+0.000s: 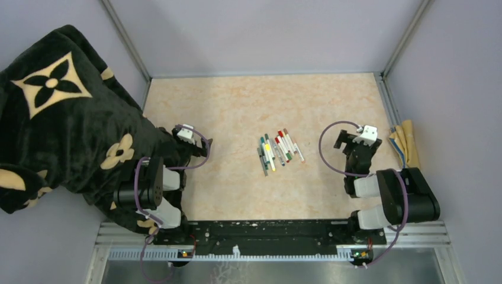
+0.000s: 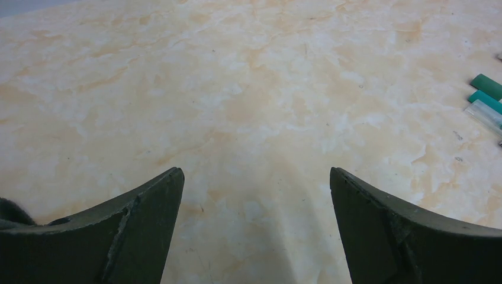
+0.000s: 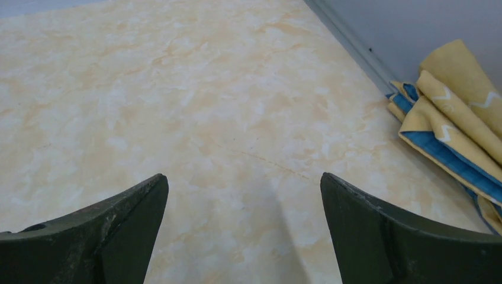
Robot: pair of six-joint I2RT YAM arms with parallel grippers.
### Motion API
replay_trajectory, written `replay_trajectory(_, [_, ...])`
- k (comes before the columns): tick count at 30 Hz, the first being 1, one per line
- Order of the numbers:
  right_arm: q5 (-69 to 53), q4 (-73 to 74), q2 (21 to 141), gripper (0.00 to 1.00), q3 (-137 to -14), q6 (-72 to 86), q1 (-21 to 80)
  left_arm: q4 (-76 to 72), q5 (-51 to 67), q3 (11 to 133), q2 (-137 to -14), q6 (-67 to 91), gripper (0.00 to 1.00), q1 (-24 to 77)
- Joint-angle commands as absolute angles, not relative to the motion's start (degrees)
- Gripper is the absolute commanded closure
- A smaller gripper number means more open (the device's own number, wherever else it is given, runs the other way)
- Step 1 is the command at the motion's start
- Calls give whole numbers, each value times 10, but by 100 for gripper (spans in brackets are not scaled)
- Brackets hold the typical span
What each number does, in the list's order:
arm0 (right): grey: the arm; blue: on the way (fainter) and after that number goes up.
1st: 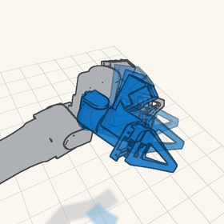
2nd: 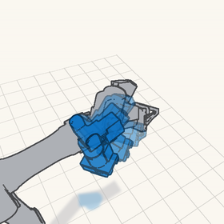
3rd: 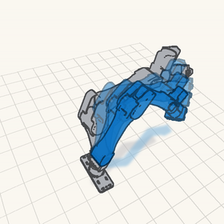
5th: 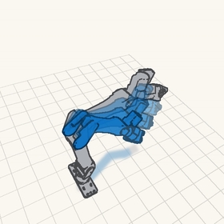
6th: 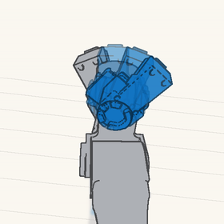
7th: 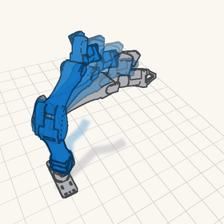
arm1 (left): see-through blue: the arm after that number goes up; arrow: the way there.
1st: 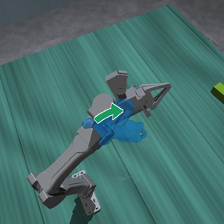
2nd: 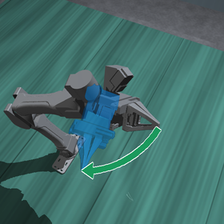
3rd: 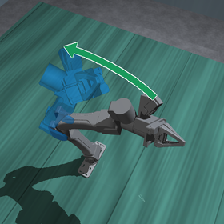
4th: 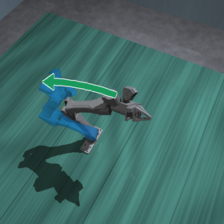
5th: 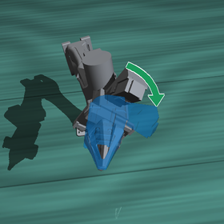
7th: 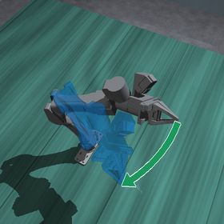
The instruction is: Open the pen caps
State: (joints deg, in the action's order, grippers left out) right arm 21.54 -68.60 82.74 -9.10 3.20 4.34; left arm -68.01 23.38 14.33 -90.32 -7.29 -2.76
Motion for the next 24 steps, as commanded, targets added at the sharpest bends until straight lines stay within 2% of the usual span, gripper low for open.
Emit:
replay_trajectory(1, [270,-545,732,1,-143,33,68,-688,232,149,-900,-72,1,-28])
replay_trajectory(4, [290,-390,661,1,-199,109,68,-687,233,149,-901,-72,1,-29])
replay_trajectory(8, [281,-257,607,1,-248,278,64,-686,234,151,-900,-73,1,-29])
replay_trajectory(10, [196,-200,606,1,-274,334,44,-690,233,149,-900,-73,1,-28])
replay_trajectory(13, [44,-204,633,1,-299,291,49,-686,217,153,-887,-60,1,-29])
replay_trajectory(14, [52,-171,646,1,-317,275,69,-676,219,161,-878,-56,1,-31])
replay_trajectory(20, [162,-106,719,2,-363,199,232,-297,248,330,-793,-68,1,-37])
replay_trajectory(22, [163,-122,736,10,-353,193,258,-208,254,380,-783,-69,1,-38])
replay_trajectory(24, [161,-134,752,25,-343,189,272,-126,267,426,-774,-76,1,-38])
